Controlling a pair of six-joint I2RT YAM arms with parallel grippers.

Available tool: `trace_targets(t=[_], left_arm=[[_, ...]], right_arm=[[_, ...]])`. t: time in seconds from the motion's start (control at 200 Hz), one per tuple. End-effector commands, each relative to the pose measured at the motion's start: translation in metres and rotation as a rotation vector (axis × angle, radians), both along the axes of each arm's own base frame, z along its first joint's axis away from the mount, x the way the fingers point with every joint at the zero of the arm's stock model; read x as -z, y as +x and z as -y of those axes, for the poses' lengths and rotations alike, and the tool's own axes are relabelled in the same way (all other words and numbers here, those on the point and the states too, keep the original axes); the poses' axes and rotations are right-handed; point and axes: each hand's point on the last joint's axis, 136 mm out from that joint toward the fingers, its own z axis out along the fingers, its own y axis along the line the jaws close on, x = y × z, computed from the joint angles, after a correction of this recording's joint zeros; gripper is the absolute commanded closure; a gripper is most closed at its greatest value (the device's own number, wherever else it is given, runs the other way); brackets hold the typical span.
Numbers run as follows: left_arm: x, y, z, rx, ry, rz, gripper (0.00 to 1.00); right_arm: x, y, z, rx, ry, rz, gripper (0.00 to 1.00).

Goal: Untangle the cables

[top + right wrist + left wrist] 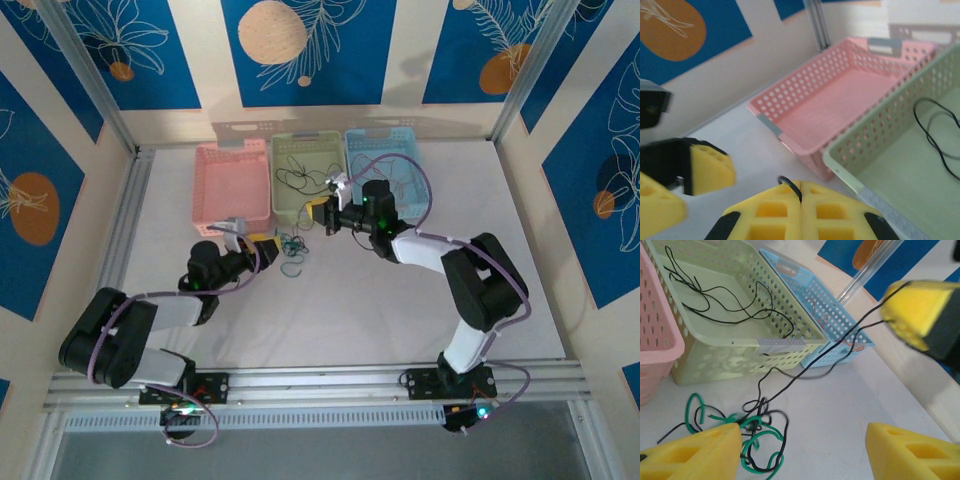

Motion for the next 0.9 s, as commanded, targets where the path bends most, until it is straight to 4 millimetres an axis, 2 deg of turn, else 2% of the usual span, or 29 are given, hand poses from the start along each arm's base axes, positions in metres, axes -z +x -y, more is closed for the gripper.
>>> trace_targets(t=[0.0,0.105,0.23,0.39,0.535,0.83,0.89], left_arm=[[-0.006,0.008,0.0,-0.011,0.006,-0.004,0.34],[0.005,0.015,-0.002,-0.04,0.04,-0.061,0.34],[0.015,0.02,-0.002,-0.049,0.059,-0.108,0.35],[0.025,0.028,-0.002,-0.065,0.081,-0.161,0.35],[0.044,0.039,-0.006,-0.111,0.135,-0.259,0.37],[0.058,0.053,0.0,-0.135,0.11,-0.375,0.4],[0.058,0.058,0.005,-0.145,0.086,-0.395,0.44]], right_arm=[[0.015,0.018,0.012,0.108,-0.014,-0.025,1.0],[0.016,0.027,0.027,0.156,0.002,-0.071,1.0],[0.02,0.03,0.037,0.191,0.01,-0.095,1.0],[0.022,0.029,0.036,0.189,0.003,-0.1,1.0],[0.022,0.029,0.036,0.186,0.005,-0.103,1.0],[0.021,0.028,0.033,0.17,0.006,-0.099,1.0],[0.021,0.027,0.032,0.167,0.006,-0.1,1.0]])
